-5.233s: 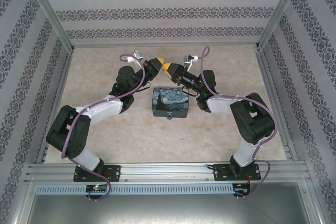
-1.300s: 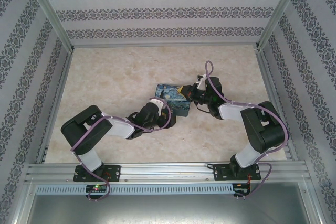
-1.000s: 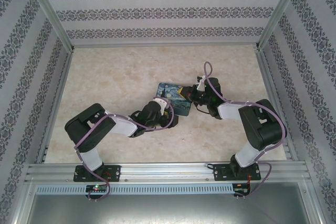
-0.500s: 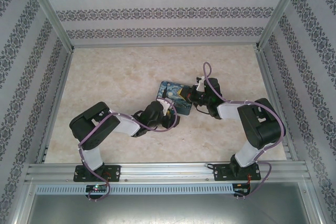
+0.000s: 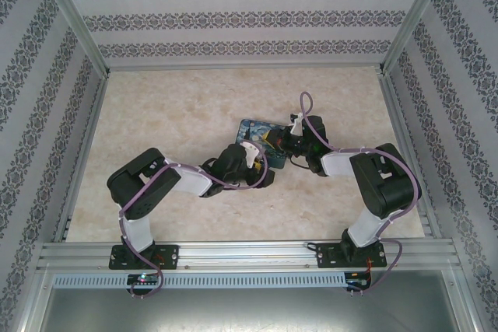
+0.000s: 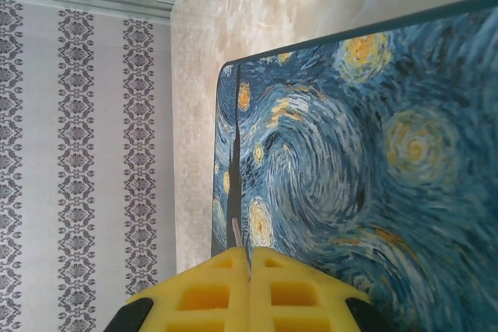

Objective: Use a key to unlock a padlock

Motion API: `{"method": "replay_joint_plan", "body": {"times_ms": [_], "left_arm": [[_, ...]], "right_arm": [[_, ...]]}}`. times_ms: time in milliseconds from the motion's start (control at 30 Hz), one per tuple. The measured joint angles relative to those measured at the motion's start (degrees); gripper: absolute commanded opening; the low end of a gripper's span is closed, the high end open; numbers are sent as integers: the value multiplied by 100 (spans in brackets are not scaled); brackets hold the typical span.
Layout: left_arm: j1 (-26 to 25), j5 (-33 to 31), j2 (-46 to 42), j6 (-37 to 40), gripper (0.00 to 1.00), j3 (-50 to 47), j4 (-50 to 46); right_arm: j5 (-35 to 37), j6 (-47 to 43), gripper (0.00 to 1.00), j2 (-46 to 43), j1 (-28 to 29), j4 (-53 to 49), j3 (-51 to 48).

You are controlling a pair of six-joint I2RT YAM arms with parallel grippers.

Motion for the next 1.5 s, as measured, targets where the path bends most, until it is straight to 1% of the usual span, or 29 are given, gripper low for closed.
{"method": "replay_joint_plan", "body": {"times_ms": [167,333,467,733,1167,1500], "left_arm": [[190,240,109,-457,70,-17,238],[293,367,245,-894,70,-109,713],[308,367,319,-1099,72,-181,1036],[317,330,516,-1464,70,-339,1797],[317,352,505,-2162,67,-710,2450],[317,214,730,-2511,66,-752,2966]], "right_arm": [[0,0,0,2,9,22,0],[2,0,0,15,9,42,0],[2,0,0,22,11,48,0],[0,2,0,59,11,129,0],[-37,2,0,90,9,188,0],[-46,2,0,105,9,214,0]]}}
